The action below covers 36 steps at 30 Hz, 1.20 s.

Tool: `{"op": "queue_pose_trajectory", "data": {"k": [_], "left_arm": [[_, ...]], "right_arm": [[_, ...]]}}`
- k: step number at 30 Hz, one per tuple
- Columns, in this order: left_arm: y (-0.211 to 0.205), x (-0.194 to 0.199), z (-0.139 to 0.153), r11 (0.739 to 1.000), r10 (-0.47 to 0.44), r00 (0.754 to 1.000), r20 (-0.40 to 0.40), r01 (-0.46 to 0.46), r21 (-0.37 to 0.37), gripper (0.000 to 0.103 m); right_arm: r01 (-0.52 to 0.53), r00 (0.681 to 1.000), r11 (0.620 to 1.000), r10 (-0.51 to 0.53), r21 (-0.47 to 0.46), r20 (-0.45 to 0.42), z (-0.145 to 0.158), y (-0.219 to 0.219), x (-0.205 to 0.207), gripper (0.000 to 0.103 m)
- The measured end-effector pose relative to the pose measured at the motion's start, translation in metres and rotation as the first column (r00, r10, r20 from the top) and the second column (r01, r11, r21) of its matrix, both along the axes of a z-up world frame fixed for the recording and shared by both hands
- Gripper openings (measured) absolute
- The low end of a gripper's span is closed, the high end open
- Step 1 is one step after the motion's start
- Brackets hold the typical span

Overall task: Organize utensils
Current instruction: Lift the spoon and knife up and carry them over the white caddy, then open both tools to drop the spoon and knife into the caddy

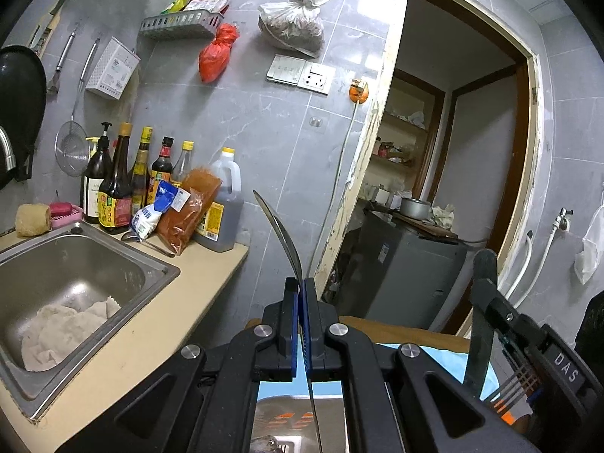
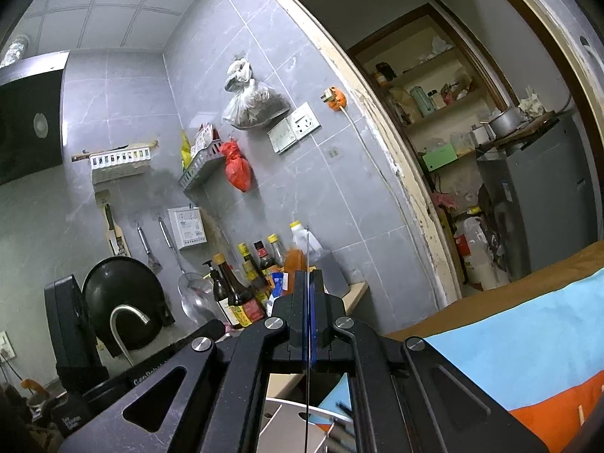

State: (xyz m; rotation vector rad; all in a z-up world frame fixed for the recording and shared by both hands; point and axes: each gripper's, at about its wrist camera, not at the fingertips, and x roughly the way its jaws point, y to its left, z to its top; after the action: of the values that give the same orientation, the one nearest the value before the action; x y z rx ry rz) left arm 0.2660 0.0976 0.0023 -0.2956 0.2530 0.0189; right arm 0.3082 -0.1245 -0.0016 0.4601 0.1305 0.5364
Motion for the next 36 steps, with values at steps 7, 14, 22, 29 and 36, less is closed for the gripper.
{"op": "queue_pose_trajectory", "data": {"k": [7, 14, 22, 29, 36], "left_arm": [[-0.001, 0.001, -0.006, 1.000, 0.014, 1.000, 0.000, -0.014, -0.003, 0.003], [-0.012, -0.002, -0.011, 0.998, 0.024, 1.000, 0.006, -0.024, 0.049, 0.003], [-0.019, -0.007, -0.014, 0.996, -0.010, 1.000, -0.018, 0.011, 0.092, 0.003], [-0.014, -0.011, -0.017, 0.996, -0.050, 0.992, -0.117, 0.058, 0.066, 0.004], [-0.013, -0.016, -0.013, 0.996, -0.076, 0.982, -0.173, 0.083, 0.032, 0.024]], "right_arm": [[0.046, 0.999, 0.999, -0.046, 0.003, 0.028, 0.002, 0.001, 0.002, 0.001], [0.069, 0.997, 0.997, -0.067, -0.042, 0.042, -0.003, 0.007, 0.002, 0.001], [0.043, 0.999, 0.995, -0.043, -0.087, 0.005, -0.014, 0.007, 0.000, 0.001], [-0.016, 0.997, 0.986, 0.004, -0.167, -0.072, -0.019, -0.001, -0.008, 0.003], [-0.025, 0.997, 0.986, 0.012, -0.166, -0.076, -0.007, -0.011, -0.018, 0.026]]}}
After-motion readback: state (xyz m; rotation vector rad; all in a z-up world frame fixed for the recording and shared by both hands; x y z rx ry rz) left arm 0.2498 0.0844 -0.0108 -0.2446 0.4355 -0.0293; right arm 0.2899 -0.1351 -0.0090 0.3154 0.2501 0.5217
